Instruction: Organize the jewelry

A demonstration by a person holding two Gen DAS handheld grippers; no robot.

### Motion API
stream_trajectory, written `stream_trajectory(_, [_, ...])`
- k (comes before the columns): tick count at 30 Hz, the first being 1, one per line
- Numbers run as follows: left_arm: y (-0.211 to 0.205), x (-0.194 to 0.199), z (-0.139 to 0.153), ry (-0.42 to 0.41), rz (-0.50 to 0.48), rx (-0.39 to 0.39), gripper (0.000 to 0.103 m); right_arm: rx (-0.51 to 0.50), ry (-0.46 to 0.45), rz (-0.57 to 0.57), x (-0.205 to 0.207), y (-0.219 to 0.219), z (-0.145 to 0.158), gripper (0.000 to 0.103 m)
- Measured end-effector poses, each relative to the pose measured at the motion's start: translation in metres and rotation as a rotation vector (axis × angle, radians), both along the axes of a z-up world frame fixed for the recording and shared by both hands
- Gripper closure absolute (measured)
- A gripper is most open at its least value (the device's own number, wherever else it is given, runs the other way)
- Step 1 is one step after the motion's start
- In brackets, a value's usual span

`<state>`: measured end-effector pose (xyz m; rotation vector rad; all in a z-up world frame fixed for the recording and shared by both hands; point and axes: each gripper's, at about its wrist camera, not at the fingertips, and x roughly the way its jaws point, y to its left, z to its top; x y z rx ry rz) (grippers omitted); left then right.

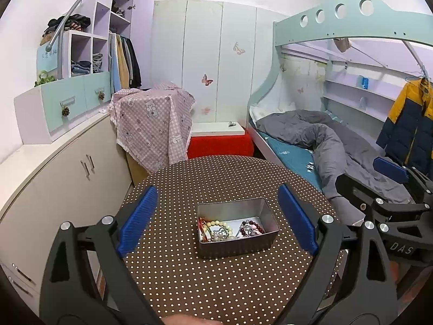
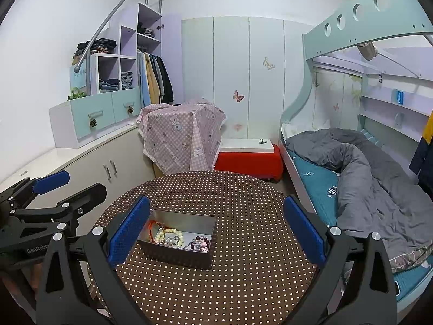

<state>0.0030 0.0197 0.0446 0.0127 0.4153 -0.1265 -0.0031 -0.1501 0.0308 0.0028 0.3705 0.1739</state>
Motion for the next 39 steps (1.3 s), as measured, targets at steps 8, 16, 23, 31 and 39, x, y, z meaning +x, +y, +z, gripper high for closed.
stream_trajectory(8, [0.0016, -0.0005, 0.0003, 0.008, 0.007, -0.003, 0.014, 0.006, 0.01, 0.004, 0.0003, 0.0, -0.0003, 0.008])
stream_trajectory(16, [0.0041, -0.0014, -0.0002, 0.021, 0.01, -0.01, 0.014, 0.006, 0.012, 0.005, 0.0007, -0.0003, -0.0006, 0.008])
stream_trajectory(23, [0.0043, -0.0028, 0.0002, 0.021, 0.016, -0.007, 0.014, 0.008, 0.014, 0.008, 0.0006, 0.0001, -0.0011, 0.008])
stream_trajectory(31, [0.0038, -0.0033, 0.0002, 0.026, 0.021, -0.008, 0.014, 0.012, 0.02, 0.013, 0.0008, 0.0007, -0.0027, 0.008])
stream_trajectory(39, [0.0052, -0.0018, -0.0002, 0.036, 0.024, -0.012, 0.014, 0.013, 0.024, 0.012, 0.0005, 0.0015, -0.0032, 0.008])
